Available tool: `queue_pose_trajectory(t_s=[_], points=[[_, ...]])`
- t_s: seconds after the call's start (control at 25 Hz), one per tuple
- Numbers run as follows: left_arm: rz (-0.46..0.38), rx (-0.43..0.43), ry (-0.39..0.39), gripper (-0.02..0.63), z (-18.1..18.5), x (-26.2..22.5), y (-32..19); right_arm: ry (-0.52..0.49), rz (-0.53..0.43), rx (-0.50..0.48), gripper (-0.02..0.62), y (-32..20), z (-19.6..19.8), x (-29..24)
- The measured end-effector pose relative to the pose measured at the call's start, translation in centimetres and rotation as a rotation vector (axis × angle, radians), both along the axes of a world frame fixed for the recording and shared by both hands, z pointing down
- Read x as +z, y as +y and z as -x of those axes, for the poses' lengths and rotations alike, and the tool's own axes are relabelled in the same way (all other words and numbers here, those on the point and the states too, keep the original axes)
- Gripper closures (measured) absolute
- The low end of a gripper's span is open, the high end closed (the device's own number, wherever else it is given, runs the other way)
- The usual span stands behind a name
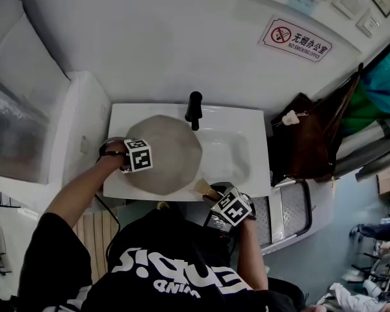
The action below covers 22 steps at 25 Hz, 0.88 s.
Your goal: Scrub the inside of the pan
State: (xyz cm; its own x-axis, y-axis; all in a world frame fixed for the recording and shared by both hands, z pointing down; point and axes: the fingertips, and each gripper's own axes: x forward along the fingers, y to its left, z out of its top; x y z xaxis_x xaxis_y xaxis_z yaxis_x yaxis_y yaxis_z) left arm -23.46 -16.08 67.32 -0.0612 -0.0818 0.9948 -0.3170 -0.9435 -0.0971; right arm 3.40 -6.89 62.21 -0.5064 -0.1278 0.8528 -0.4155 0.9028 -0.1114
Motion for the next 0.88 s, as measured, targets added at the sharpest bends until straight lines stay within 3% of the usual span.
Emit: queue_pose_trajectory(t_s=[0.28, 0.52, 0.72, 0.88], points=[[0.143, 0.058, 0.016, 0.581, -2.8, 0.7, 4.8, -0.011, -0.018, -0.009, 0.423, -0.2, 0.4, -0.6], [0.251, 0.084, 0.086, 0.583, -6.4, 0.5, 7.7, -0.018, -0.019, -0.010, 0.423, -0.3, 0.5, -0.7], [0.284, 0.055, 0.101, 0.583, -8.1, -0.3, 8.3, -0.016, -0.017, -0.011, 0.423, -0.2, 0.5, -0.6], [0.297, 0.046, 0.162, 0.583, -10.3, -0.1, 8.2, -0.017, -0.020, -0.012, 0.423, -0.3, 0.5, -0.7]])
